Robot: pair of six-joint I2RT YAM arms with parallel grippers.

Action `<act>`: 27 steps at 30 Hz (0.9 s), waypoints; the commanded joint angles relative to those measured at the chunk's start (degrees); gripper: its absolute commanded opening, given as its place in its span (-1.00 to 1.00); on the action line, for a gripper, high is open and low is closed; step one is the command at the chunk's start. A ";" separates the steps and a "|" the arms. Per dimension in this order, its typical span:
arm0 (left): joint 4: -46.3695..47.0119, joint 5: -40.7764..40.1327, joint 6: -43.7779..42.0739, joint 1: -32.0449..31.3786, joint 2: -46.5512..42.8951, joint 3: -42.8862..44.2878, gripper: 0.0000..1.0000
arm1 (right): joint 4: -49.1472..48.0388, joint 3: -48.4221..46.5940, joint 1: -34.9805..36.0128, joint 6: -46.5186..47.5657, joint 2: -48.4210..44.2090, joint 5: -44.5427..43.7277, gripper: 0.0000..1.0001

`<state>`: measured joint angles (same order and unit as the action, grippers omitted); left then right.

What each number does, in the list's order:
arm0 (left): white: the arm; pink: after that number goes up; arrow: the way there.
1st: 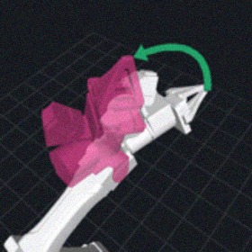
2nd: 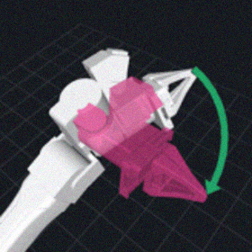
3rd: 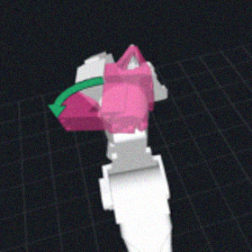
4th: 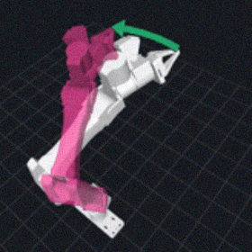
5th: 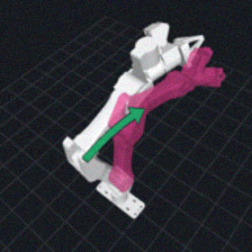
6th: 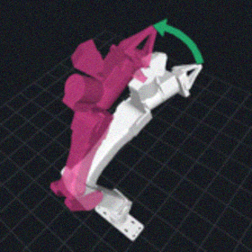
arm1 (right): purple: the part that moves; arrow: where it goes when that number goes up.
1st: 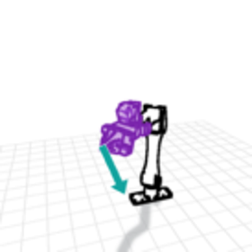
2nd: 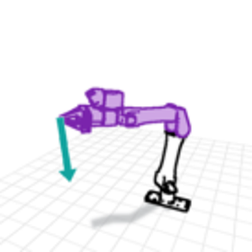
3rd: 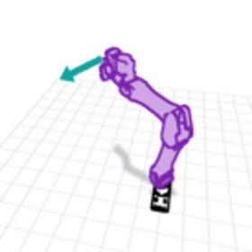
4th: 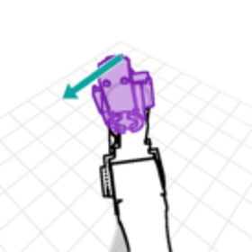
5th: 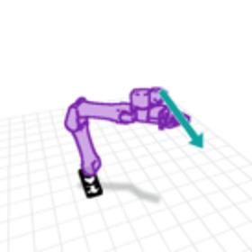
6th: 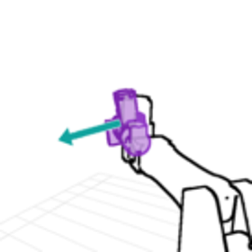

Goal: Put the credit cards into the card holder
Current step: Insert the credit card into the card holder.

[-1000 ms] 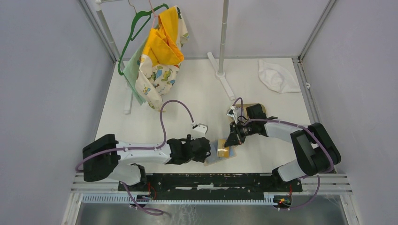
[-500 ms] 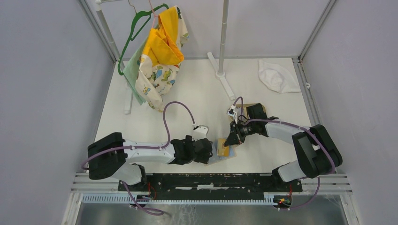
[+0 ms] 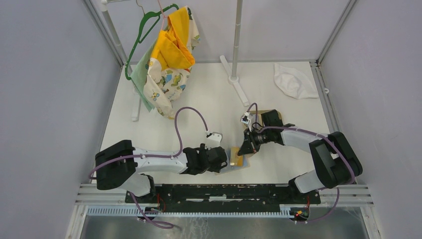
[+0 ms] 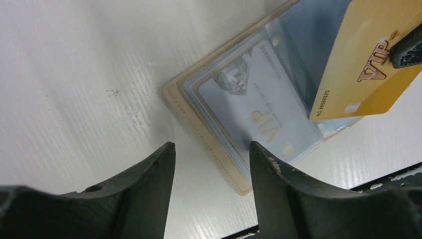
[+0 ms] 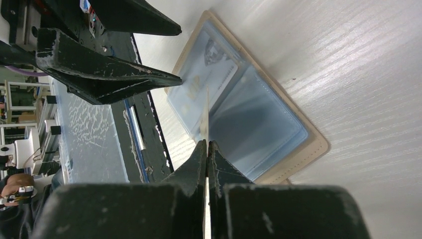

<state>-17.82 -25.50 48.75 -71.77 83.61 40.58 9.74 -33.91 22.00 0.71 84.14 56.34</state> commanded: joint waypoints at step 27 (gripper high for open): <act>1.35 -1.68 -2.03 0.04 2.73 0.85 0.19 | 1.19 -3.62 2.22 -2.64 7.20 -7.28 -1.00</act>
<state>-15.92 -25.39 48.66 -71.75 84.66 40.91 9.67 -35.11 23.44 -2.15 89.93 52.21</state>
